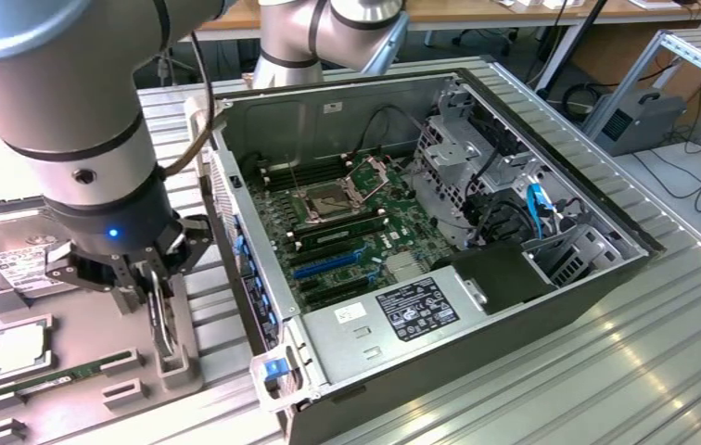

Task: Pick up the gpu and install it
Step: 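Pick up the gpu and move the gpu toward the slot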

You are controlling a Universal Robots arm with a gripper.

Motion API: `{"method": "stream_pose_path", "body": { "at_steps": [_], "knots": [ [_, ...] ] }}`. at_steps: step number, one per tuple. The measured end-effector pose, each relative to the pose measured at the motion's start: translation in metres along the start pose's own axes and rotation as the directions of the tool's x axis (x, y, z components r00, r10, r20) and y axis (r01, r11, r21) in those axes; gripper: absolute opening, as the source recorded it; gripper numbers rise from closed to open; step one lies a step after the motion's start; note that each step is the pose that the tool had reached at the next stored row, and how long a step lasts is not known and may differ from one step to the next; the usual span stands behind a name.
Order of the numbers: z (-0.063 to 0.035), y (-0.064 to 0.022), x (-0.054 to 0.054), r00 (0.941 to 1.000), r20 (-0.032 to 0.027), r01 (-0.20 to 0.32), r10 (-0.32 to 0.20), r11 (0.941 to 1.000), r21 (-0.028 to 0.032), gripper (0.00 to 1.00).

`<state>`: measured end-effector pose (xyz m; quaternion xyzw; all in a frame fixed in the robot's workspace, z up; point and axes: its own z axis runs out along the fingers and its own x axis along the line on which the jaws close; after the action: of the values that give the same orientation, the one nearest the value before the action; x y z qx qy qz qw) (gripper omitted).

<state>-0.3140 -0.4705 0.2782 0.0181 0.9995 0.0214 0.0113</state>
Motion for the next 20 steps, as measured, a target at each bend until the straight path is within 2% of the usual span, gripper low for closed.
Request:
{"method": "stream_pose_path", "body": {
  "at_steps": [4,5,8,9,12,14,18,19,20],
  "knots": [
    [-0.0194,0.0008,0.0,1.0,-0.0001,0.0,0.0,1.0,-0.001,0.27],
    [-0.0273,0.0012,-0.001,1.0,0.0,0.0,0.0,1.0,-0.0015,0.27],
    [-0.056,0.0024,-0.001,1.0,0.0,0.0,0.0,1.0,-0.0028,0.27],
    [-0.0728,0.0032,-0.002,1.0,-0.0001,0.0,0.0,1.0,-0.0031,0.27],
    [-0.0988,0.0043,-0.002,1.0,0.0,0.0,0.0,1.0,-0.0034,0.27],
    [-0.1213,0.0053,-0.003,1.0,-0.0001,0.0,0.0,1.0,-0.0037,0.27],
    [-0.1425,0.0062,-0.003,1.0,-0.0003,0.0,0.0,1.0,-0.0083,0.27],
    [-0.1503,0.0065,-0.003,1.0,-0.0003,0.0,0.0,1.0,-0.01,0.27],
    [-0.1637,0.0071,-0.004,1.0,-0.0005,0.0,0.0,0.9999,-0.0143,0.27]
  ]
}}
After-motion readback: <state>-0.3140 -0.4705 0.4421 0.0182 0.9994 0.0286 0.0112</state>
